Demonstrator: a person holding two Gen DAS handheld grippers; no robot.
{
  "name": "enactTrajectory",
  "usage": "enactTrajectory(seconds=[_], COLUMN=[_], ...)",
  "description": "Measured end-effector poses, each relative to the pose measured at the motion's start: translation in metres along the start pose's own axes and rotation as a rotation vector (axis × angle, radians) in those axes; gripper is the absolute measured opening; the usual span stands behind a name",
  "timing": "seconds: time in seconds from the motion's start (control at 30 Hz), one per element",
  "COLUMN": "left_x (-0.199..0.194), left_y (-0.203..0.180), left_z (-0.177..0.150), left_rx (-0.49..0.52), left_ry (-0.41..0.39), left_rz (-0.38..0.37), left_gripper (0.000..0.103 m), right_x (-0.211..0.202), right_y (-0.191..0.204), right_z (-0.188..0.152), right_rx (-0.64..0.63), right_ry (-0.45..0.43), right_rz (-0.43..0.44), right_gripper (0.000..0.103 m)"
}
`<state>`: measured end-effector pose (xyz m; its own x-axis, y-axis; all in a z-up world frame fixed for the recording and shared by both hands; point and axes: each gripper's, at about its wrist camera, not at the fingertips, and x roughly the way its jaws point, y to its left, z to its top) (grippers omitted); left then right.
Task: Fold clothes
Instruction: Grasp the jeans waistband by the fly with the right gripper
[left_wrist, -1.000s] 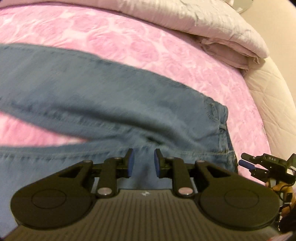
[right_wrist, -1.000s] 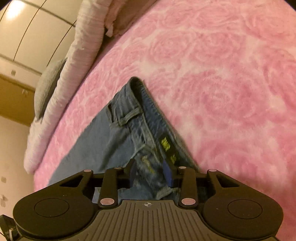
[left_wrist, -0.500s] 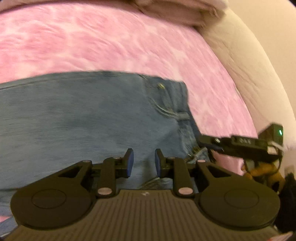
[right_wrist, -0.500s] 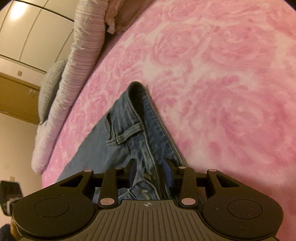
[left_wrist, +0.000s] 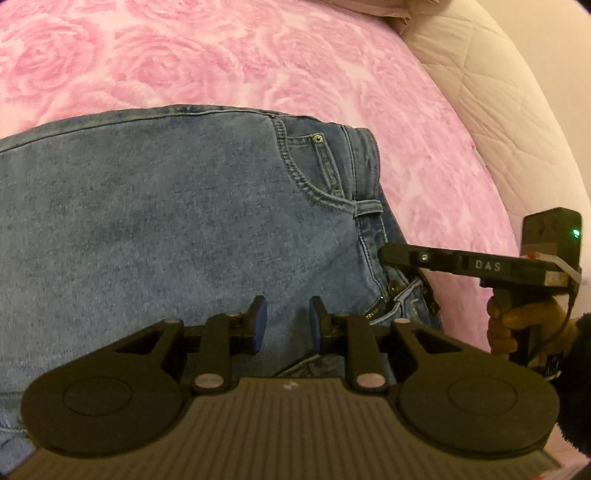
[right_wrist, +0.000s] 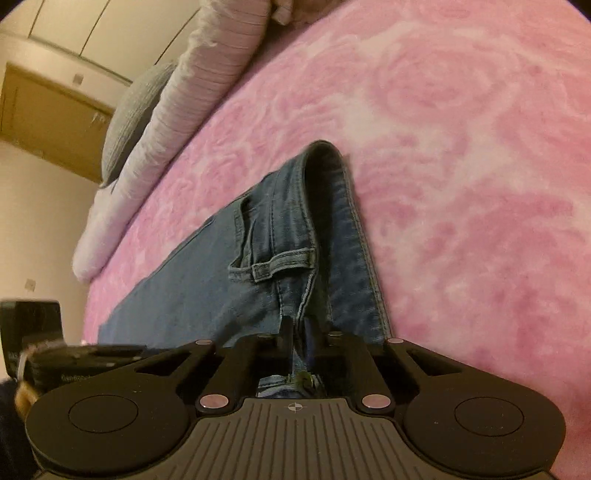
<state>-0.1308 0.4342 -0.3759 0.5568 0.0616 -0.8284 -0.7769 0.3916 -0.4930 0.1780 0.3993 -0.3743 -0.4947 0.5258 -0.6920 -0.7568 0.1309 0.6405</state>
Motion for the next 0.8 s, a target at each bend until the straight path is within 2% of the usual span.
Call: enactTrajectory(seconds=[0.17, 0.27, 0.33, 0.37, 0.43, 0.5, 0.57, 0.63, 0.67, 0.73, 0.8], left_x=[0.003, 0.007, 0.005, 0.005, 0.006, 0.006, 0.003, -0.003, -0.006, -0.008, -0.008], left_y=[-0.002, -0.003, -0.003, -0.003, -0.002, -0.001, -0.003, -0.003, -0.002, 0.004, 0.010], left_z=[0.000, -0.003, -0.004, -0.004, -0.004, -0.004, -0.001, 0.003, 0.005, 0.008, 0.010], left_rx=[0.025, 0.029, 0.033, 0.029, 0.019, 0.008, 0.005, 0.007, 0.004, -0.006, -0.021], left_ry=[0.003, 0.005, -0.004, -0.005, -0.010, -0.017, -0.038, -0.066, -0.078, -0.092, -0.098], left_rz=[-0.006, 0.008, -0.001, -0.003, -0.003, -0.002, -0.007, -0.013, -0.008, 0.005, 0.023], left_gripper=[0.020, 0.019, 0.020, 0.020, 0.020, 0.020, 0.020, 0.020, 0.020, 0.020, 0.020], right_x=[-0.022, -0.019, -0.030, -0.036, -0.045, -0.040, -0.025, -0.009, -0.003, 0.008, 0.015], right_y=[0.011, 0.003, -0.010, -0.011, -0.008, -0.002, 0.006, 0.011, 0.012, 0.012, 0.010], right_z=[-0.004, -0.014, -0.010, -0.007, 0.001, 0.016, 0.029, 0.035, 0.035, 0.035, 0.038], right_rx=[-0.076, -0.066, 0.070, 0.097, 0.108, 0.098, 0.060, 0.023, 0.019, 0.018, 0.012], right_ry=[-0.053, -0.041, -0.074, -0.104, -0.160, -0.157, -0.131, -0.104, -0.102, -0.102, -0.092], right_rz=[-0.135, -0.294, -0.217, -0.170, -0.084, -0.035, -0.033, -0.047, -0.039, -0.015, -0.035], right_gripper=[0.002, 0.000, 0.000, 0.000, 0.000, 0.002, 0.014, 0.045, 0.048, 0.048, 0.048])
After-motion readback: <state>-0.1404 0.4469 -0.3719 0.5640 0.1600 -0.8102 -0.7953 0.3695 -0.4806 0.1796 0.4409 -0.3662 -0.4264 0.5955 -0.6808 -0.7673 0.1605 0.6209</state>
